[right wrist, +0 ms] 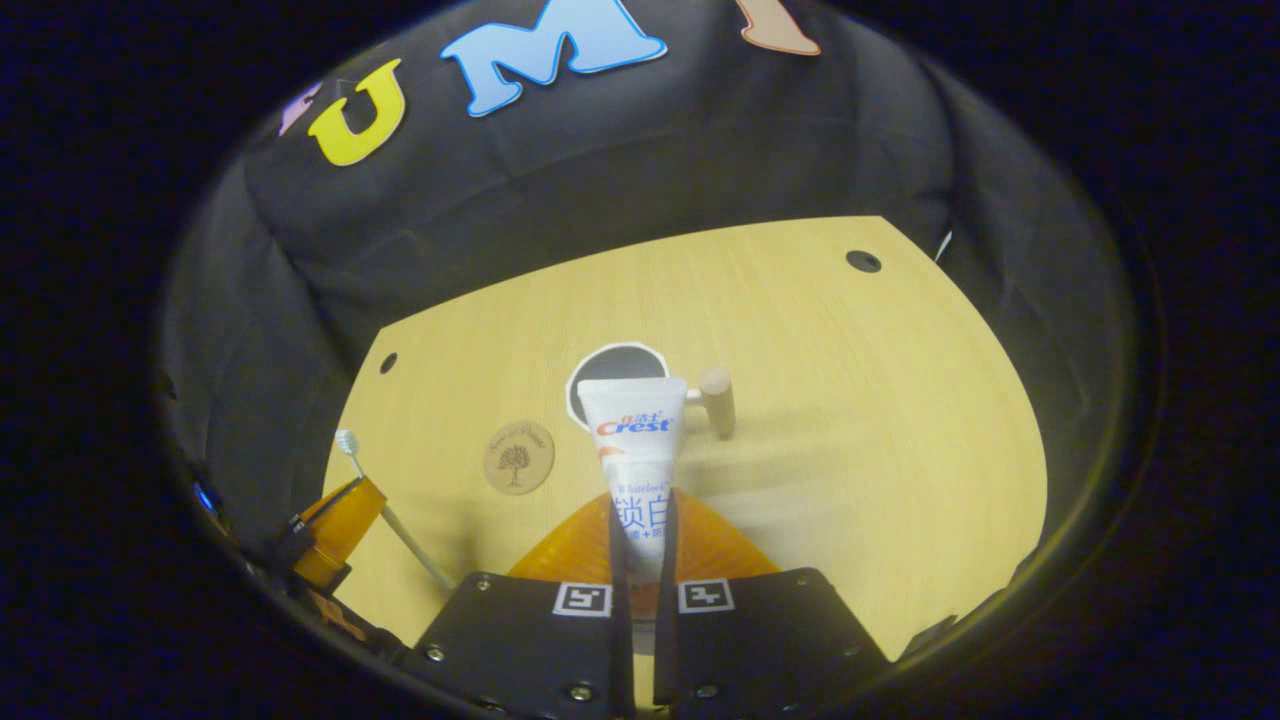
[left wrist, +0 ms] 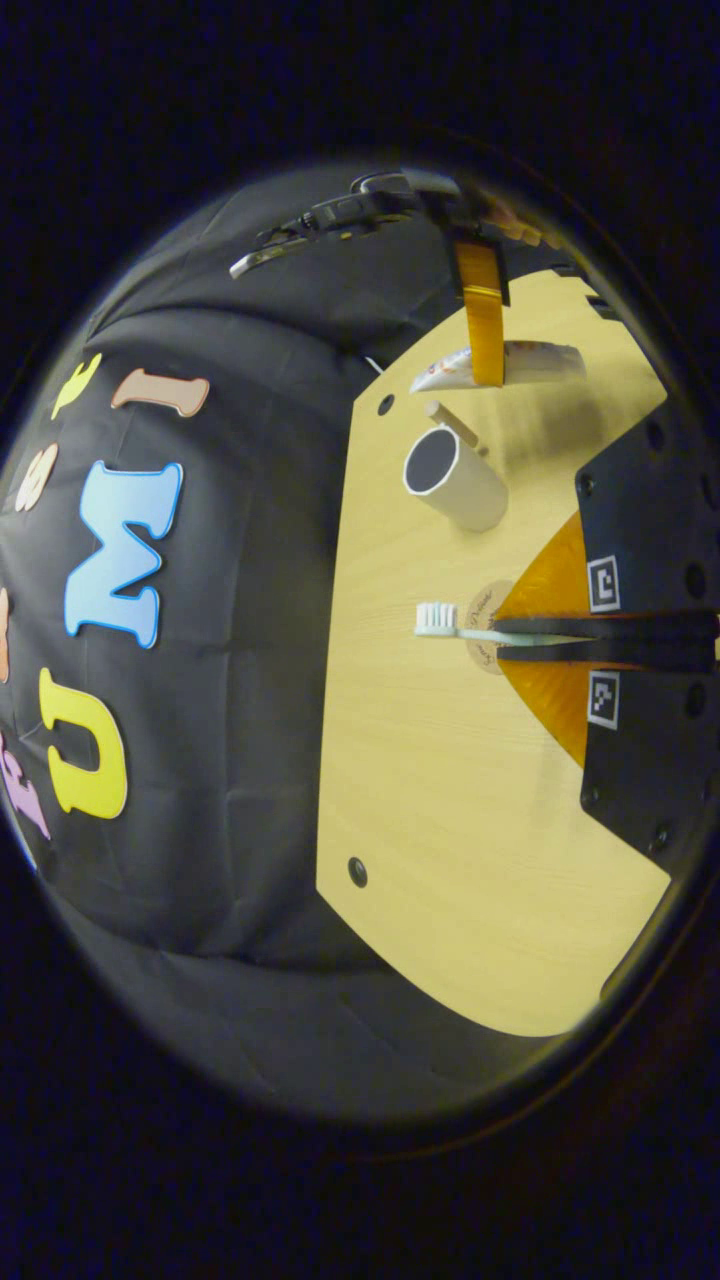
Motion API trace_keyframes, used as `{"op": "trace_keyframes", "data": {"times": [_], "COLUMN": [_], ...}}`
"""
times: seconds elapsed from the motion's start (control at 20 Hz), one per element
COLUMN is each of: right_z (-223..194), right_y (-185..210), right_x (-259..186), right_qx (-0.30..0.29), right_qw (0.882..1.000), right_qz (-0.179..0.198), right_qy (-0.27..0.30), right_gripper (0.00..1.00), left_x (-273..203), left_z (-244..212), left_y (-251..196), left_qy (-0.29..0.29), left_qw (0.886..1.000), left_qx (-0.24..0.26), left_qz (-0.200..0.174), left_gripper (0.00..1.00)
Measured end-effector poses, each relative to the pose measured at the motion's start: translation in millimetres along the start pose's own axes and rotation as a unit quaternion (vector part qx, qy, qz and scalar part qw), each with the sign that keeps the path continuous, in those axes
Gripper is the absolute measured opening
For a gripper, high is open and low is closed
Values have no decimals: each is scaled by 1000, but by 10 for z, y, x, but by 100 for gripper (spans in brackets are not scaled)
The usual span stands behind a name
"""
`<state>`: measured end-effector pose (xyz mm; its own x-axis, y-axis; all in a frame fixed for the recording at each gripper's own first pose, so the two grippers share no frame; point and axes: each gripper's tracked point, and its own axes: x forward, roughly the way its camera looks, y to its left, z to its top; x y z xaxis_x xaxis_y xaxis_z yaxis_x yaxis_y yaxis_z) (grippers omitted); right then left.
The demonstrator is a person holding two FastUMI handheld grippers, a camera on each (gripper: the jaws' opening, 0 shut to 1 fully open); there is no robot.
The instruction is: Put the toothbrush and toothpaste on the desktop into the cup, then pick up the cup and place it on the coaster on the desktop.
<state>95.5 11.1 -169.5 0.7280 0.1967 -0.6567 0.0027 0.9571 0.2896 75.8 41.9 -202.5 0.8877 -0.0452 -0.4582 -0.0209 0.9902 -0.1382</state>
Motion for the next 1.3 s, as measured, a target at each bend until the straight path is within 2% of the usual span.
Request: {"op": "trace_keyframes", "data": {"times": [0.35,0.75,0.95,1.3], "right_z": [639,1361,1472,1403], "right_y": [184,241,191,218], "right_x": [142,532,760,937], "right_qx": [10,55,52,-13], "right_qw": [998,991,989,984], "right_qz": [24,33,19,-13], "right_qy": [-50,-113,-136,-179], "right_gripper": [10,10,10,10], "left_x": [24,11,-23,-66], "left_z": [286,364,380,445], "left_y": [-89,60,172,237], "left_qy": [-16,-8,-4,-3], "left_qw": [1000,1000,1000,1000], "left_qx": [4,-4,-8,-1], "left_qz": [-15,-6,2,10], "left_gripper": [7,7,7,7]}}
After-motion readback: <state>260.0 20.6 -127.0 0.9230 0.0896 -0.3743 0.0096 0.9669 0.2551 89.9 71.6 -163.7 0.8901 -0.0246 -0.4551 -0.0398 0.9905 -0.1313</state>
